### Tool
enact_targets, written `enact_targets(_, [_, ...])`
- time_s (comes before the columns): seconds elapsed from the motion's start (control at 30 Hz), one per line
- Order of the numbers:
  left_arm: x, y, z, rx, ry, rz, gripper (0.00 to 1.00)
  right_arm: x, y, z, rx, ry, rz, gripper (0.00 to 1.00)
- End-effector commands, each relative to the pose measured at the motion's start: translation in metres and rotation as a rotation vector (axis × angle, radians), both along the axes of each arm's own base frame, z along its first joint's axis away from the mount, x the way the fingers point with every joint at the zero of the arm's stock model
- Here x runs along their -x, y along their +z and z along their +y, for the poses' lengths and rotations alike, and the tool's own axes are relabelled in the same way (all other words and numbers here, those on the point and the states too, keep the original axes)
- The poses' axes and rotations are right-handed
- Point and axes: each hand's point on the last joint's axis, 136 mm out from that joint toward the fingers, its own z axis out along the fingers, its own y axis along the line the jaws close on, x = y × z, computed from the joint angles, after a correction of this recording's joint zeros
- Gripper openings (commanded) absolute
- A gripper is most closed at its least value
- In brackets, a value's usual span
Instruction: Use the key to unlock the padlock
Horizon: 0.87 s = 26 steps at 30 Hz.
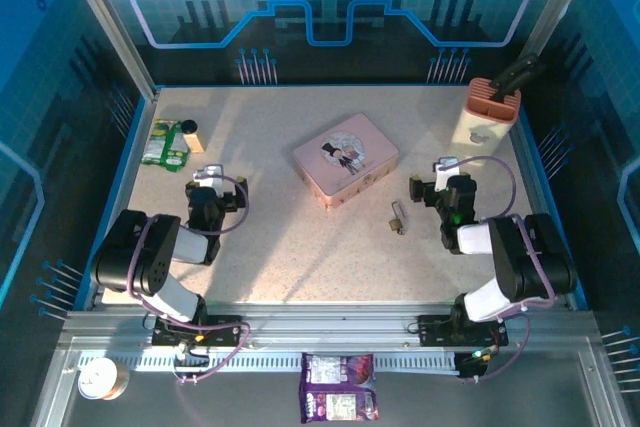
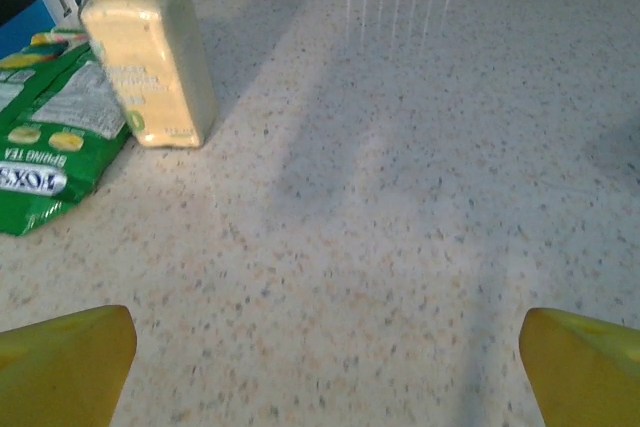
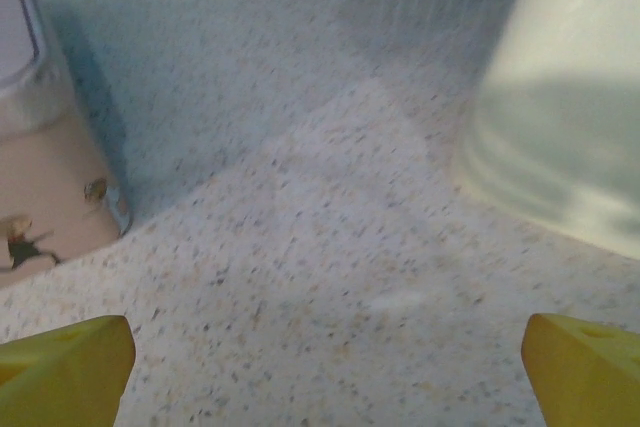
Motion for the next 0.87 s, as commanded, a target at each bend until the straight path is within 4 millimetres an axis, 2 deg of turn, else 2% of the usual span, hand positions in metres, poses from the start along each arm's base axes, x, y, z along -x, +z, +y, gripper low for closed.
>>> enact_targets(0.0, [-0.0175, 0.0204, 0.0081, 0.048, 0.033, -0.044, 0.99, -0.0159, 0.0271, 0.0058, -0.022, 0.027, -0.107, 1.0])
enact_targets(0.17, [-0.0177, 0.0206, 0.0102, 0.057, 0.038, -0.042, 0.99, -0.0146, 0.0278, -0.0004, -0.011, -0.021, -0.114, 1.0])
enact_targets(0.83, [-0.0186, 0.0209, 0.0088, 0.054, 0.028, -0.043, 0.99, -0.0155, 0.0274, 0.0029, 0.005, -0.011, -0.109, 1.0])
